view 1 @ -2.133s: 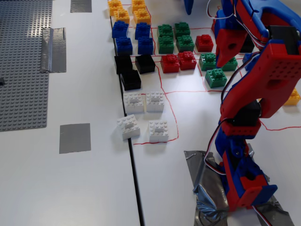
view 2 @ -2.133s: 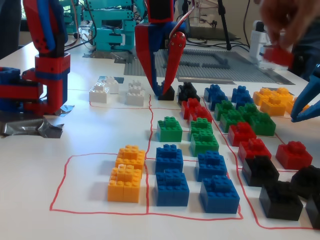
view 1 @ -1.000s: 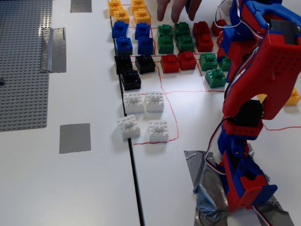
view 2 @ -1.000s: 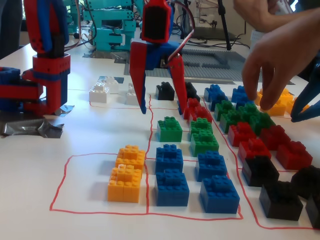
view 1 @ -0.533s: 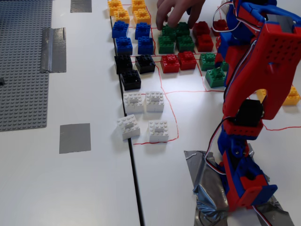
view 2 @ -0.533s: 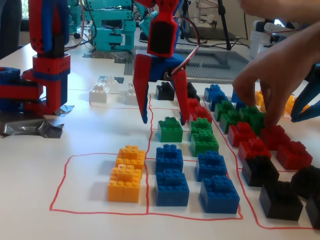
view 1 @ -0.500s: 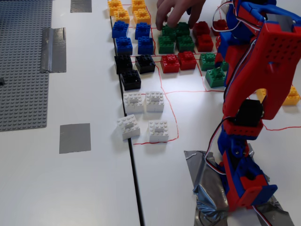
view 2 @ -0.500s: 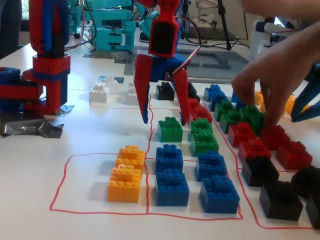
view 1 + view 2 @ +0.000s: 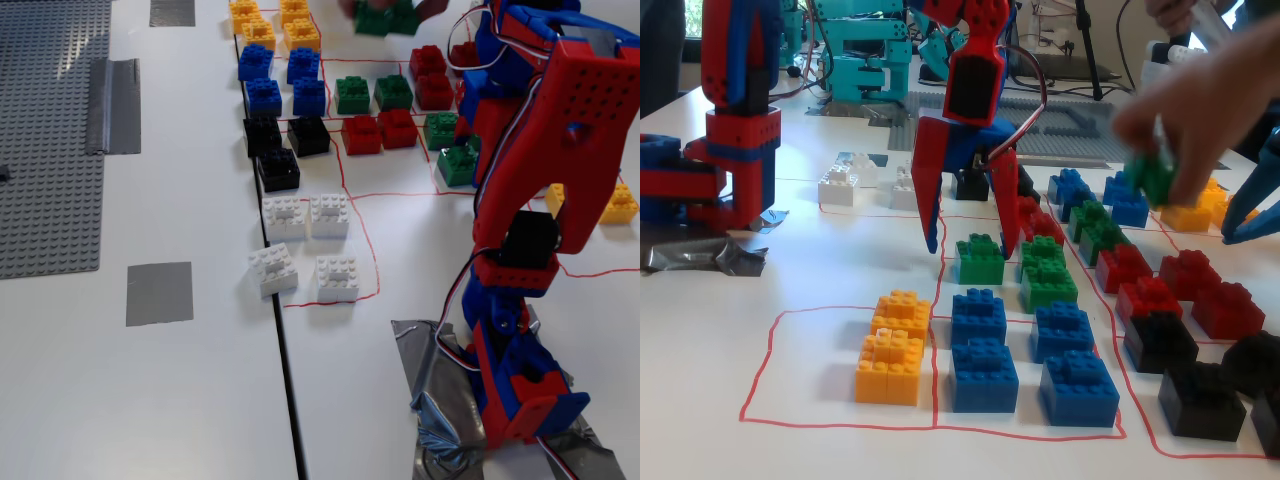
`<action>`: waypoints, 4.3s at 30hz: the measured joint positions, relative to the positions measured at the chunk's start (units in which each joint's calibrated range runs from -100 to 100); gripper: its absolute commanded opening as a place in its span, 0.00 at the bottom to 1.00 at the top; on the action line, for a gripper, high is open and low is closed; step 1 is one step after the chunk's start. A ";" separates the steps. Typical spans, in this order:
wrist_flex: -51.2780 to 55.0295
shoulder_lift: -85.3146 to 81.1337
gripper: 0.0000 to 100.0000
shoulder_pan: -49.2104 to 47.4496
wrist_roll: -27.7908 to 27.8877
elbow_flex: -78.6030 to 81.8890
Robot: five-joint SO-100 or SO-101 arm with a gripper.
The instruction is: Grab the block and put it in the grey marker
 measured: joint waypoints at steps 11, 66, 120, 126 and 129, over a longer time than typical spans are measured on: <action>-0.08 2.42 0.23 -0.07 -0.78 -1.54; 21.12 -14.69 0.00 -41.20 5.42 -23.61; 18.61 31.37 0.24 -67.69 0.29 -51.04; 20.39 31.37 0.21 -67.69 0.24 -54.41; 20.39 31.37 0.13 -67.69 0.24 -55.13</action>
